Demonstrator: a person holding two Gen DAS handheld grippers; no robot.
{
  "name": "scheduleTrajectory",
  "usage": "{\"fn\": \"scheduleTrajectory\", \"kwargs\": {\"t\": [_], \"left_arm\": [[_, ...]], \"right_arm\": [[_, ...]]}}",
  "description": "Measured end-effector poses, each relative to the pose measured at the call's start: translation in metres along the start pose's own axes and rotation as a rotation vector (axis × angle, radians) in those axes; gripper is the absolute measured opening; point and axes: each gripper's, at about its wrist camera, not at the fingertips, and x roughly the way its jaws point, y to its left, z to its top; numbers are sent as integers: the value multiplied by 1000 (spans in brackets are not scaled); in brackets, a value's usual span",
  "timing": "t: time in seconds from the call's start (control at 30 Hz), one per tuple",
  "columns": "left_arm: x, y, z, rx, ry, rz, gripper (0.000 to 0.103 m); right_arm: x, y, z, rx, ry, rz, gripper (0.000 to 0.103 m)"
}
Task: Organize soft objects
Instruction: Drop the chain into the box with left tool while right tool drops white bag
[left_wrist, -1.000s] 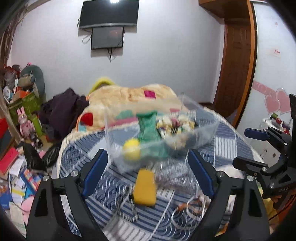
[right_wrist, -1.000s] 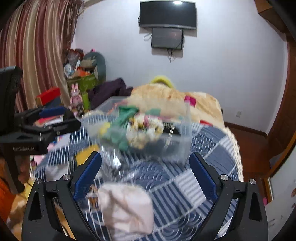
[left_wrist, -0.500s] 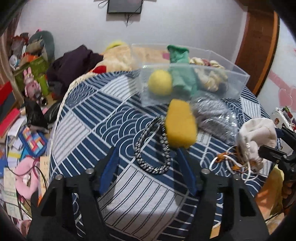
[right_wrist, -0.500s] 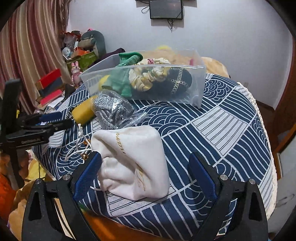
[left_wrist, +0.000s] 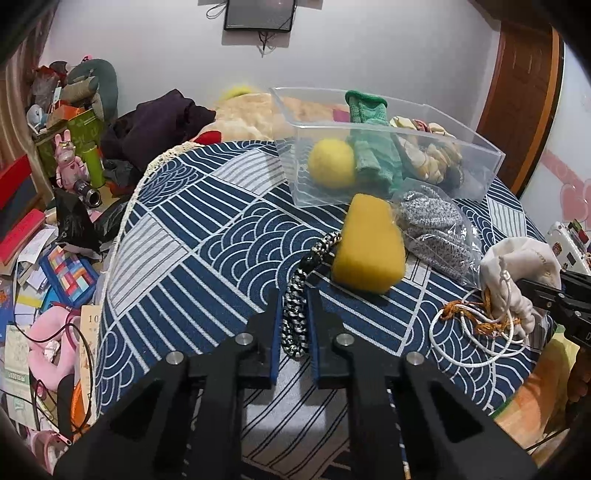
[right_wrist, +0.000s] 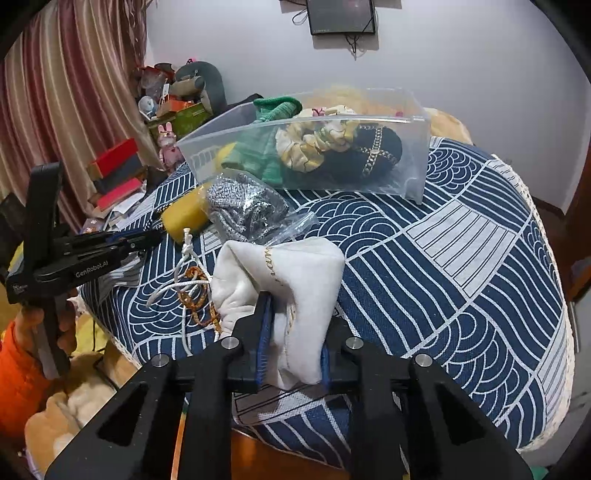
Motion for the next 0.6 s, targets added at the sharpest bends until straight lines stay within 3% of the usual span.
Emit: {"fn": "scheduleTrajectory", "kwargs": {"t": [0.13,0.17,0.6], "left_arm": [[-12,2,3,-8,-31,10,7],[-15,3,5,-11,-39,10,7],[-57,-3,43,-3,-194,-13,6]], "right_arm": [[-11,2,4,-12,-43,-28,15],[-15,1,6,-7,-52,-27,9],[-60,-16,44,47,-236,-59,9]]}}
